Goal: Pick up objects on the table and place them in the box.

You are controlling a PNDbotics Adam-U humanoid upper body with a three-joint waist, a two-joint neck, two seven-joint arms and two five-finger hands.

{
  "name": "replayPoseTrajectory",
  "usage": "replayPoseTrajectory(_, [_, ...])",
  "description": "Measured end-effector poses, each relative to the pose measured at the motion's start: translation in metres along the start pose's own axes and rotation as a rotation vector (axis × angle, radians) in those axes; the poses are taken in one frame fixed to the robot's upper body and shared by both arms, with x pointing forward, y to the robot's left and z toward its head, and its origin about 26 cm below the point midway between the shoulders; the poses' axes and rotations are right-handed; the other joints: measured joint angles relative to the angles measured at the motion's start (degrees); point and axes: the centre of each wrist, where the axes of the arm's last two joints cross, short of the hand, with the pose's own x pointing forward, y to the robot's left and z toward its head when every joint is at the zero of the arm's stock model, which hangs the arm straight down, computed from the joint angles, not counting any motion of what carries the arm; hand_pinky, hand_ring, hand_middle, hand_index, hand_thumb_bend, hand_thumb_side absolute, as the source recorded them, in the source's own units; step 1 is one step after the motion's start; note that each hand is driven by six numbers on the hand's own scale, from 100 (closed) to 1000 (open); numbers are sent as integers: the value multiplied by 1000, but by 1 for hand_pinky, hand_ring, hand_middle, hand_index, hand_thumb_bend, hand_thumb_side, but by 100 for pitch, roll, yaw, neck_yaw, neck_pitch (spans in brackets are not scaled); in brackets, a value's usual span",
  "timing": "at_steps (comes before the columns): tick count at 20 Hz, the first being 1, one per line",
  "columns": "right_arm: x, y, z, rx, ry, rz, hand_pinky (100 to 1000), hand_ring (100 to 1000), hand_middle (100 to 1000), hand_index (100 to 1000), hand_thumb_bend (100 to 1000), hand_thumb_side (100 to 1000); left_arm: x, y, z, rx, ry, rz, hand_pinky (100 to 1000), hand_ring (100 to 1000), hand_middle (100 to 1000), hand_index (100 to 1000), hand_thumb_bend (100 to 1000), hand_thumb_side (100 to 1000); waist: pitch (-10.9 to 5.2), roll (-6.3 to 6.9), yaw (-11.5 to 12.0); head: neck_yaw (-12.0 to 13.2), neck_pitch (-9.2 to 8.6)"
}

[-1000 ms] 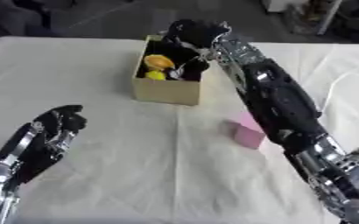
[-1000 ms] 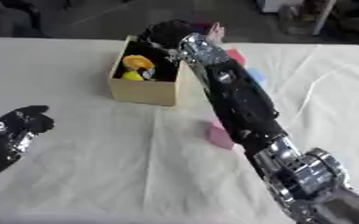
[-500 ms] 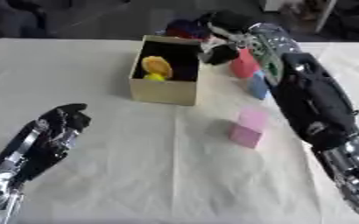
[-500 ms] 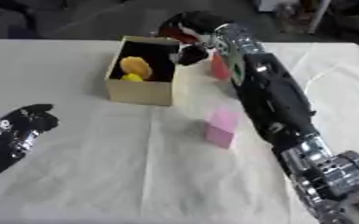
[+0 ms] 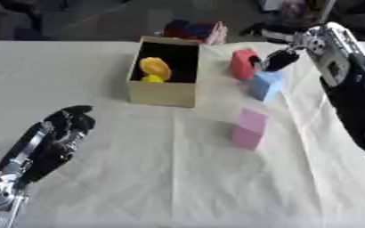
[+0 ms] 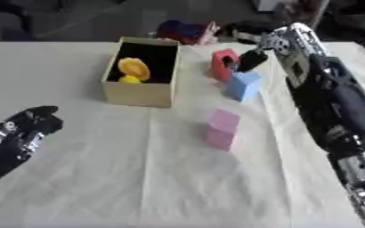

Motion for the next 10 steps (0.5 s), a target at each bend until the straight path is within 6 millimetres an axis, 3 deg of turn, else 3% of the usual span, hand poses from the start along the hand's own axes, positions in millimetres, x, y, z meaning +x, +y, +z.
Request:
replayPoseTrajectory(4, [1,12,26,13,-72,-14,917,934,945,1000,100,289,0,0,0,2,2,-3,808,736,657,863,100,672,0,0,0,17,0])
replayPoseTrajectory(10, [23,25,59,33,-202,-6,919,935,951,1000,100,192,-1,3,1,6,9,-12,808,737,656,863,100,675,0,-3,-7,22,0])
